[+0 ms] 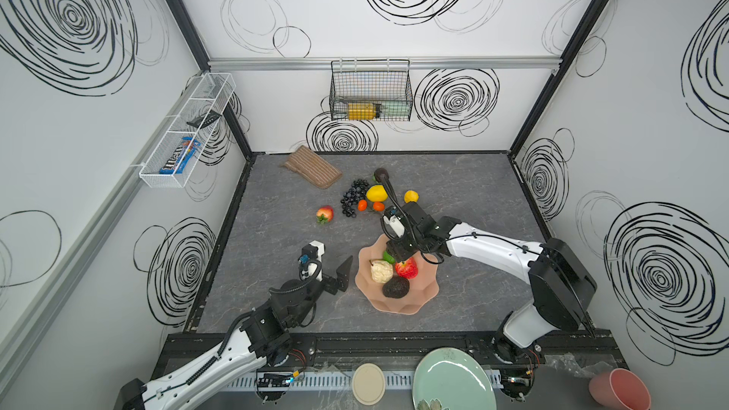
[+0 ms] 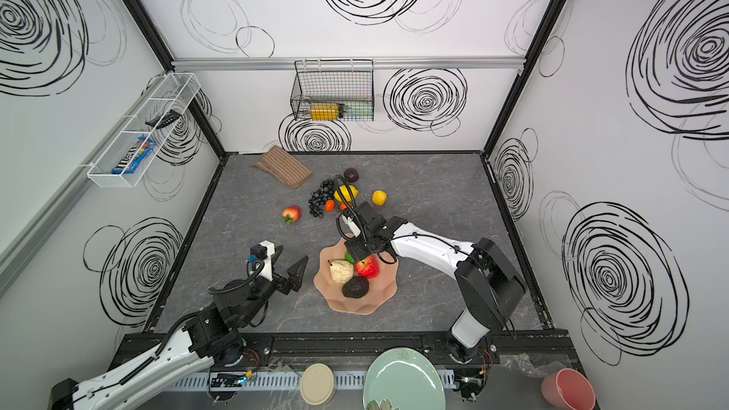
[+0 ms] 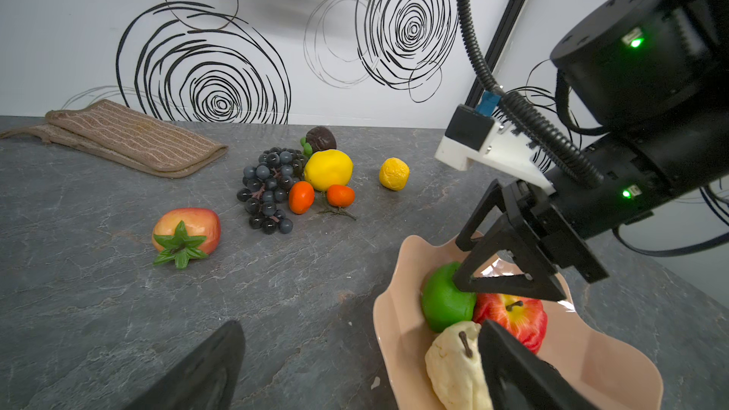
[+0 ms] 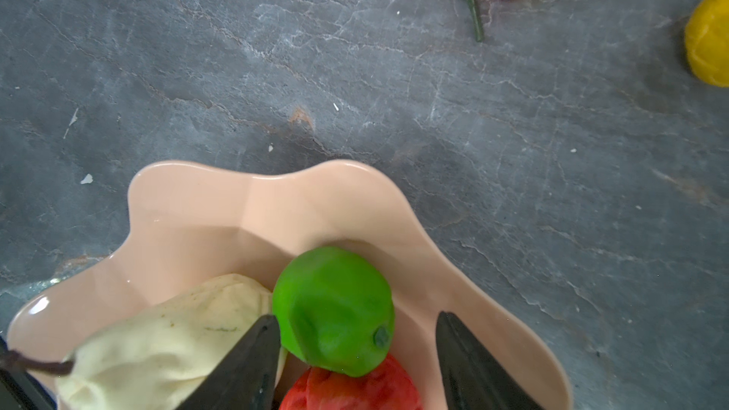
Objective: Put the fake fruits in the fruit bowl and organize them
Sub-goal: 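Lower the green lime into the bowl and open the right gripper, then move the right gripper back to the fruit pile toward the yellow lemon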
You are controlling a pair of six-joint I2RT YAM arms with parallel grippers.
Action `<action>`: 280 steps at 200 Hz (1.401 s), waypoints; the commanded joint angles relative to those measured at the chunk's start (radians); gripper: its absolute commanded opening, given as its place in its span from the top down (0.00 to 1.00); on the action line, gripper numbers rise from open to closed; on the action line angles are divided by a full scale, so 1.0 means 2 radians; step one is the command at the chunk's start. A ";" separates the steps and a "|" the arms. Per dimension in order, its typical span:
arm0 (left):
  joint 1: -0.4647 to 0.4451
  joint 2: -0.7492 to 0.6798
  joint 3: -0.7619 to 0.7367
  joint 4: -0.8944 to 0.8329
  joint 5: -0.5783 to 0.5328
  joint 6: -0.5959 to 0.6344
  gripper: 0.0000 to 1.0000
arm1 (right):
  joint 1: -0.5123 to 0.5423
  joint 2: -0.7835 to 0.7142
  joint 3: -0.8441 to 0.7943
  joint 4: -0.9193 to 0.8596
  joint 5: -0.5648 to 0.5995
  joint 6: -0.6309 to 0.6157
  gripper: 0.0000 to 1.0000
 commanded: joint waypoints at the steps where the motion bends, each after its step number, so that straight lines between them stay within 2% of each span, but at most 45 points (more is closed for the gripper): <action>1: 0.003 -0.003 -0.002 0.021 0.002 0.003 0.04 | 0.000 -0.025 0.019 -0.021 0.014 0.000 0.30; 49: 0.003 -0.011 0.000 0.016 0.001 0.002 0.04 | -0.040 -0.031 0.048 0.030 0.043 0.016 0.26; 82: 0.004 -0.027 -0.001 0.005 -0.004 0.000 0.04 | -0.100 0.007 0.064 0.111 -0.009 0.037 0.23; 103: 0.004 -0.034 -0.003 0.002 -0.004 -0.001 0.04 | -0.128 0.047 0.082 0.158 -0.041 0.029 0.20; 141: 0.005 -0.029 -0.002 0.002 -0.002 -0.001 0.03 | -0.159 0.145 0.174 0.140 -0.063 0.003 0.12; 167: 0.006 -0.028 -0.001 0.003 -0.001 -0.001 0.03 | -0.169 0.192 0.205 0.158 -0.089 -0.030 0.07; 189: 0.006 -0.028 -0.003 0.004 -0.002 -0.001 0.03 | -0.176 0.222 0.221 0.175 -0.150 -0.066 0.05; 208: 0.006 -0.026 -0.002 0.006 0.000 -0.001 0.03 | -0.181 0.249 0.241 0.179 -0.181 -0.077 0.02; 215: 0.006 -0.025 -0.003 0.007 0.000 -0.001 0.03 | -0.181 0.259 0.250 0.178 -0.184 -0.081 0.00; 238: 0.005 -0.021 -0.003 0.010 0.000 -0.001 0.03 | -0.181 0.290 0.282 0.163 -0.168 -0.082 0.03; 280: 0.006 -0.012 -0.004 0.018 0.000 0.001 0.03 | -0.181 0.325 0.307 0.178 -0.188 -0.091 0.03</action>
